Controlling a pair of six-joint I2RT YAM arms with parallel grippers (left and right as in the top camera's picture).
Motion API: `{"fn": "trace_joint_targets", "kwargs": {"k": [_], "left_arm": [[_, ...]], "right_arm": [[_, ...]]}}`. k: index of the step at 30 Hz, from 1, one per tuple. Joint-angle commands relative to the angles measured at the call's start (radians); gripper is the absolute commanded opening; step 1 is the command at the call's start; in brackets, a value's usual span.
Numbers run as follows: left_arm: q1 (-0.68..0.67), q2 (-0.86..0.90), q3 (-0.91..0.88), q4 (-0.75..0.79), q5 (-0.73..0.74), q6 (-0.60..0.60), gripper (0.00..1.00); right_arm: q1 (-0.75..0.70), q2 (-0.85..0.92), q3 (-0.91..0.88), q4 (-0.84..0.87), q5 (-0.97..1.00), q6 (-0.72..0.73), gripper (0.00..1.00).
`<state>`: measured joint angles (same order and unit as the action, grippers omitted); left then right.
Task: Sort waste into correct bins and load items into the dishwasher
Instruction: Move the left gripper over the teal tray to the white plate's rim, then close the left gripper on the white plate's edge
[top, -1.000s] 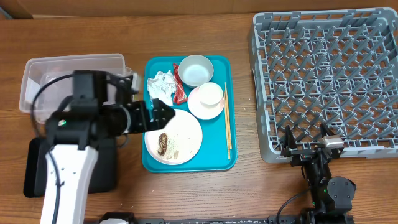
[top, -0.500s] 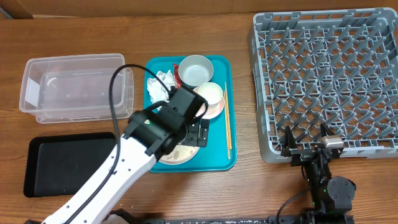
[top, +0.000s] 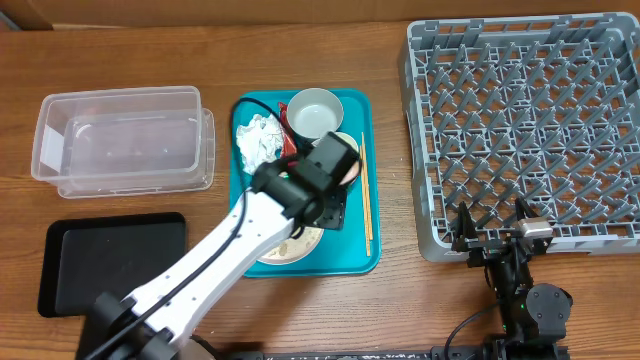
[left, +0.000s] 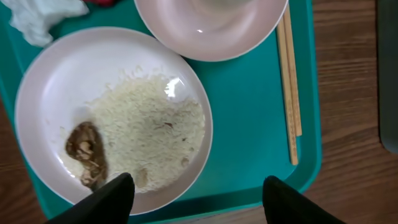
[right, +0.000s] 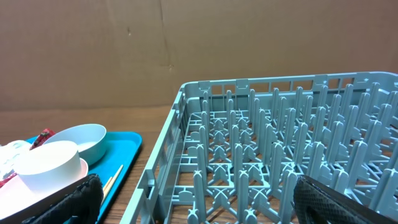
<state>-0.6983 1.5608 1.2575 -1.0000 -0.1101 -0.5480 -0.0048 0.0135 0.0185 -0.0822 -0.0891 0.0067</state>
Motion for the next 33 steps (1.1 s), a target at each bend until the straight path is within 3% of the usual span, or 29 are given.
{"fn": "trace_joint_targets", "kwargs": {"k": [1, 6, 20, 33], "left_arm": [[-0.038, 0.070, 0.021, 0.003, -0.050, -0.032, 0.55], [-0.057, 0.153, 0.021, 0.002, -0.061, -0.107, 0.47], [-0.097, 0.296, 0.021, 0.015, -0.114, -0.134, 0.46], [-0.114, 0.349, 0.021, 0.034, -0.114, -0.142, 0.39]], "right_arm": [[0.006, -0.011, -0.011, 0.005, 0.006, -0.003, 1.00], [0.006, -0.011, -0.011, 0.005, 0.006, -0.003, 1.00], [0.006, -0.011, -0.011, 0.005, 0.006, -0.003, 1.00], [0.006, -0.011, -0.011, 0.005, 0.006, -0.003, 1.00]]}}
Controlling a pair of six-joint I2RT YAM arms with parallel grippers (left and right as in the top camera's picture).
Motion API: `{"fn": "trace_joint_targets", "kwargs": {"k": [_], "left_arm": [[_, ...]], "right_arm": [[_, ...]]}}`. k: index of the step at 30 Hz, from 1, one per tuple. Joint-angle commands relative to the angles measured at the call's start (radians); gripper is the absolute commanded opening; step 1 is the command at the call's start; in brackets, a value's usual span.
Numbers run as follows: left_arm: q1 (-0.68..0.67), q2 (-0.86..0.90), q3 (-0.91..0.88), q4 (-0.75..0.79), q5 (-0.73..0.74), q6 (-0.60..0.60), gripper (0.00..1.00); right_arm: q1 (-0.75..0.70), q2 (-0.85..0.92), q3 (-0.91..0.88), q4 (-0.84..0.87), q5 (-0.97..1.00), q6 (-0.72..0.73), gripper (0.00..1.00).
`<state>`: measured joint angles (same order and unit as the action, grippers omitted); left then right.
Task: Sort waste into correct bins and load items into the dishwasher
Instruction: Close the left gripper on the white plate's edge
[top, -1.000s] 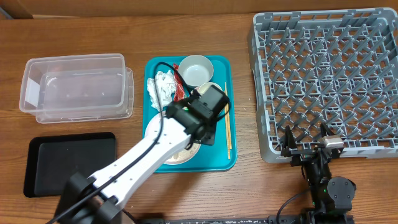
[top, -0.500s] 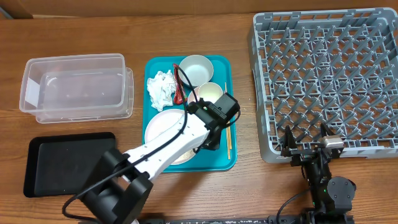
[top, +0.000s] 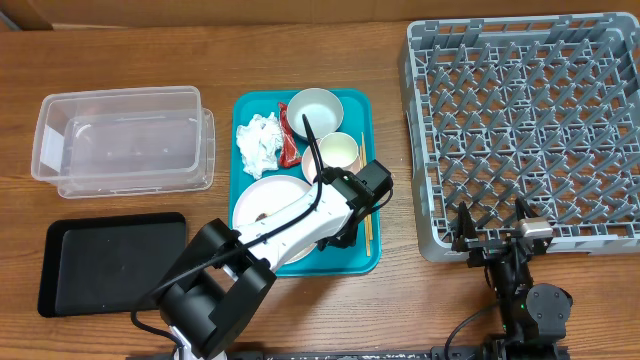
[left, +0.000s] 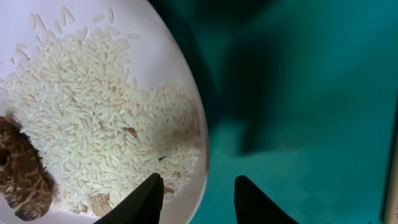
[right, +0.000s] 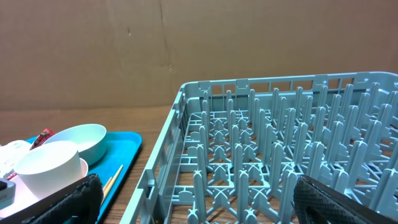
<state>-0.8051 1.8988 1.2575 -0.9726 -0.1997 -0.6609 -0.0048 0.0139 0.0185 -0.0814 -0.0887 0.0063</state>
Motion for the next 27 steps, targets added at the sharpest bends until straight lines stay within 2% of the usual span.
{"fn": "trace_joint_targets", "kwargs": {"k": [1, 8, 24, 27], "left_arm": [[-0.008, 0.011, 0.020, 0.008, -0.027, -0.036, 0.37], [-0.007, 0.011, 0.010, 0.010, -0.063, -0.072, 0.36], [-0.007, 0.011, -0.042, 0.047, -0.039, -0.089, 0.35], [-0.007, 0.011, -0.043, 0.047, -0.047, -0.104, 0.29]], "right_arm": [[0.006, -0.011, -0.011, 0.005, 0.006, -0.003, 1.00], [0.006, -0.011, -0.011, 0.005, 0.006, -0.003, 1.00], [0.006, -0.011, -0.011, 0.005, 0.006, -0.003, 1.00], [0.006, -0.011, -0.011, 0.005, 0.006, -0.003, 1.00]]}}
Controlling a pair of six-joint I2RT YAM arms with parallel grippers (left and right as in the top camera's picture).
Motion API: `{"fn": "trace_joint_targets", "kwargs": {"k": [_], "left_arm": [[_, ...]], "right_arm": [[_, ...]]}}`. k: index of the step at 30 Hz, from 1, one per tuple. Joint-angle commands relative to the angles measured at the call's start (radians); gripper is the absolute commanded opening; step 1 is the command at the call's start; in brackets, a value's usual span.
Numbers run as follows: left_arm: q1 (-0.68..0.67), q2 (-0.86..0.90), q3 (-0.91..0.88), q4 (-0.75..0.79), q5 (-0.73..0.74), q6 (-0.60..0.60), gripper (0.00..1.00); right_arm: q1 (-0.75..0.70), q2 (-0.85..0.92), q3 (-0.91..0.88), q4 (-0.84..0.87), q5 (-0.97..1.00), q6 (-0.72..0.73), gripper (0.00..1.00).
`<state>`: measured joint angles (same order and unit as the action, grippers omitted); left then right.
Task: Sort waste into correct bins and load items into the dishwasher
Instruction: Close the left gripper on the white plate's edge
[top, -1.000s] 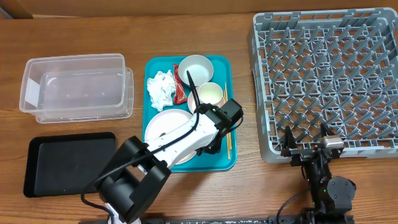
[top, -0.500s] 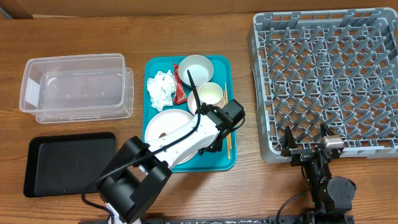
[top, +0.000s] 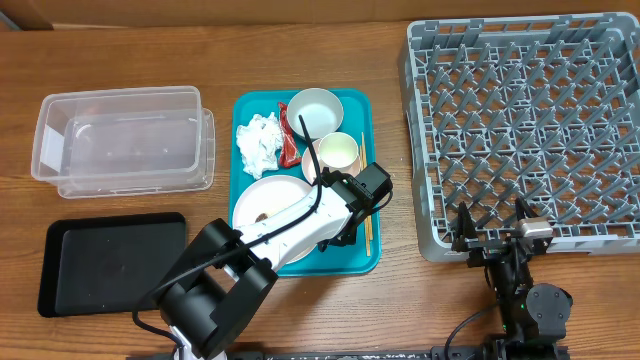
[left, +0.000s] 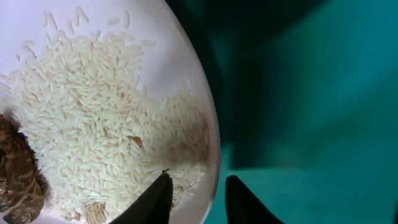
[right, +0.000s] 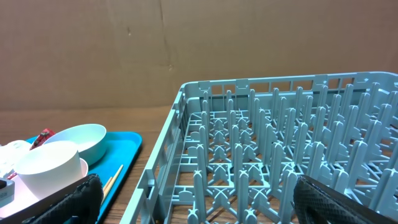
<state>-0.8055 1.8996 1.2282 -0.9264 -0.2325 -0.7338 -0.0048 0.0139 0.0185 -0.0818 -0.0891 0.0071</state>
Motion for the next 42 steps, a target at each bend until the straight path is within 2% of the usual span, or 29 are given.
{"fn": "trace_joint_targets", "kwargs": {"k": [1, 7, 24, 26, 27, 31, 42], "left_arm": [[-0.007, 0.010, -0.015, 0.001, -0.015, -0.034, 0.29], [-0.007, 0.010, -0.015, 0.001, -0.015, -0.034, 0.31], [-0.007, 0.010, -0.056, 0.046, -0.010, -0.034, 0.29], [-0.007, 0.010, -0.056, 0.048, -0.010, -0.034, 0.25], [-0.007, 0.010, -0.056, 0.049, -0.010, -0.034, 0.17], [-0.007, 0.010, -0.053, 0.049, -0.011, -0.034, 0.04], [-0.007, 0.010, -0.027, 0.032, -0.030, -0.033, 0.04]], "right_arm": [[0.006, -0.011, -0.011, 0.005, 0.006, -0.004, 1.00], [0.006, -0.011, -0.011, 0.005, 0.006, -0.004, 1.00], [0.006, -0.011, -0.011, 0.005, 0.006, -0.004, 1.00], [0.006, -0.011, -0.011, 0.005, 0.006, -0.004, 1.00], [0.006, -0.011, -0.011, 0.005, 0.006, -0.004, 1.00], [0.006, -0.011, -0.011, 0.005, 0.006, -0.004, 1.00], [0.006, -0.011, -0.011, 0.005, 0.006, -0.004, 1.00]]}}
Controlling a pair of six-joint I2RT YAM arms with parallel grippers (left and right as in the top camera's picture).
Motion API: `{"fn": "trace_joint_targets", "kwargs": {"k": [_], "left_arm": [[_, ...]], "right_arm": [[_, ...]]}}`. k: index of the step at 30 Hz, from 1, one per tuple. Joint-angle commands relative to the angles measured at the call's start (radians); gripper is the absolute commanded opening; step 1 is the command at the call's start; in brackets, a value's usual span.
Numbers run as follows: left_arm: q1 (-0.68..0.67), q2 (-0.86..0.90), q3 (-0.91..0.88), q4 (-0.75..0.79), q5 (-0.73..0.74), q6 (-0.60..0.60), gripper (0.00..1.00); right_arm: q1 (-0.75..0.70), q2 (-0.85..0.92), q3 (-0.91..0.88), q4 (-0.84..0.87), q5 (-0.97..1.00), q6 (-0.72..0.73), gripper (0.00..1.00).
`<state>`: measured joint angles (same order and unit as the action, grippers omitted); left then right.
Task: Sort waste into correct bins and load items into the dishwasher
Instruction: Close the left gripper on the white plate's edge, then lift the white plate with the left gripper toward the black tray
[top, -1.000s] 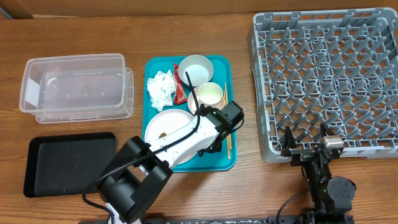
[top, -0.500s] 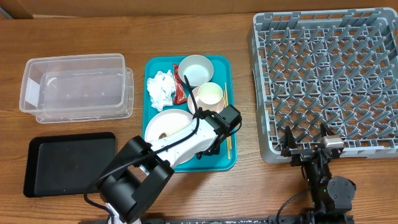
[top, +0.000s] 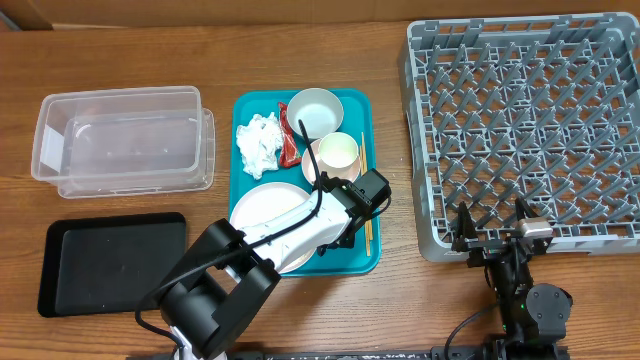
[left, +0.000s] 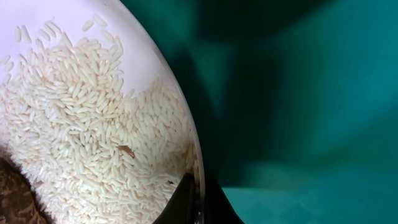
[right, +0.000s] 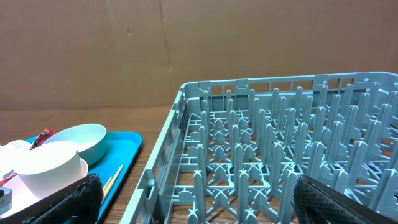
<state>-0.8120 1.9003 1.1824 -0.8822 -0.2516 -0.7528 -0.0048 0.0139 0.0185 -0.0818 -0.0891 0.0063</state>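
A pale pink plate (top: 262, 212) with rice and a brown scrap (left: 93, 118) lies on the teal tray (top: 368, 258). My left gripper (top: 330, 233) is at the plate's right rim. In the left wrist view its fingers (left: 184, 200) are pinched on the rim, one above and one below, and my left gripper (left: 199, 202) is shut on it. My right gripper (top: 491, 222) rests open in front of the grey dish rack (top: 530, 120), with nothing between its fingers (right: 62, 199).
On the tray also sit a white bowl (top: 312, 108), a cup (top: 338, 150) on a pink saucer, crumpled tissue (top: 258, 140), a red wrapper (top: 289, 145) and chopsticks (top: 366, 205). A clear bin (top: 120, 140) and a black tray (top: 110, 262) stand to the left.
My left gripper's fingers, which stood a little apart on either side of the plate's right rim, have shut on it. The plate sits slightly lower and further left on the tray. The right arm is unchanged.
First my left gripper hung wide open above the rice plate. Then it was low at the plate's right rim, fingers half apart, then narrower around the rim. Now it is shut on the rim. The right gripper stayed open by the rack throughout.
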Motion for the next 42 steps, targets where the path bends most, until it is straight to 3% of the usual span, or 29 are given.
{"fn": "trace_joint_targets", "kwargs": {"k": [1, 20, 42], "left_arm": [[0.000, 0.009, 0.023, -0.020, -0.016, -0.014, 0.04], [0.000, 0.009, 0.132, -0.200, -0.127, -0.010, 0.04], [0.029, 0.009, 0.407, -0.519, -0.178, -0.015, 0.04]], "right_arm": [[0.006, -0.011, -0.011, 0.005, 0.006, -0.003, 1.00], [0.006, -0.011, -0.011, 0.005, 0.006, -0.003, 1.00], [0.006, -0.011, -0.011, 0.005, 0.006, -0.003, 1.00]]}}
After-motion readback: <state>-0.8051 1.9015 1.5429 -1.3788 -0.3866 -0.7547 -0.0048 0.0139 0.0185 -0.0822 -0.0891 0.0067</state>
